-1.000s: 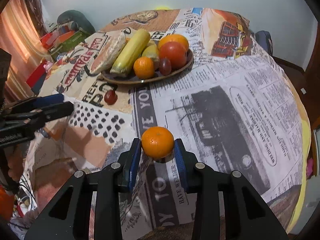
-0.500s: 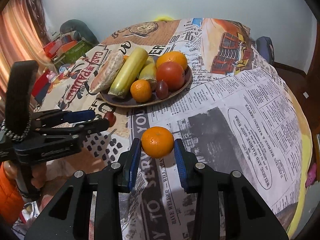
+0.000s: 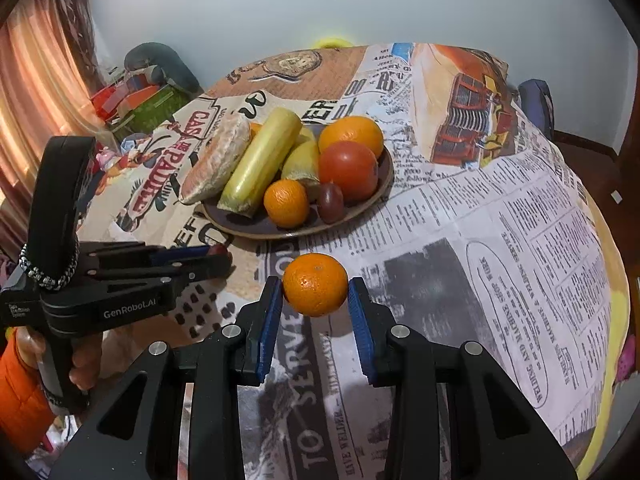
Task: Organize fruits
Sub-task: 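Carry the date and mandarin to the plate and set them down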
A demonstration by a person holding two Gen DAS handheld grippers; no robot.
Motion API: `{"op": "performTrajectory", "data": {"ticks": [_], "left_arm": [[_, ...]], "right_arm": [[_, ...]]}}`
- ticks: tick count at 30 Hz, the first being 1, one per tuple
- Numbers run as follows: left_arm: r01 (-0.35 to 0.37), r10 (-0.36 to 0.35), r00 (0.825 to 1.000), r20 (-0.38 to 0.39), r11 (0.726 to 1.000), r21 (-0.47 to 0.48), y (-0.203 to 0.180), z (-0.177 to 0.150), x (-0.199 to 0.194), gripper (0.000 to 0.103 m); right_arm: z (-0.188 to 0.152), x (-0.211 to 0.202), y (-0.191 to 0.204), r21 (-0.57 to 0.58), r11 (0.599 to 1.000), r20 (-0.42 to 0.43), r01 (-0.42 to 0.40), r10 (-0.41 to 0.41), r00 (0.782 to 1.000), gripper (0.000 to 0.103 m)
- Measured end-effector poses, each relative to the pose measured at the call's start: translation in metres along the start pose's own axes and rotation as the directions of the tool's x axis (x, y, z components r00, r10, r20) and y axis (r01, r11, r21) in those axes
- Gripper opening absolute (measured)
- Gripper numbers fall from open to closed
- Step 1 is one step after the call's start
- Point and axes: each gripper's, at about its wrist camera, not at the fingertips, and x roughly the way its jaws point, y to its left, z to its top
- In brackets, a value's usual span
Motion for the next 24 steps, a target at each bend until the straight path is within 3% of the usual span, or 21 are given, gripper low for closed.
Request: {"op": "performTrajectory", "data": {"ticks": [14, 24], "left_arm": [[-0.022, 0.022, 0.994, 0.109, 1.0, -0.005, 0.008, 0.01, -0.039, 0.022], [-0.02, 0.023, 0.992, 0.126, 1.0, -0.021, 0.014, 0.022, -0.032, 0.022]], "right_arm": [[0.025, 0.002, 0.019, -0.052, 0.999, 0.041, -0.003, 0.005, 0.999, 0.031], [0.047, 0.015, 0.02, -0.071, 0.997, 0.066, 0.006, -0.001, 0.998, 0.031]]}}
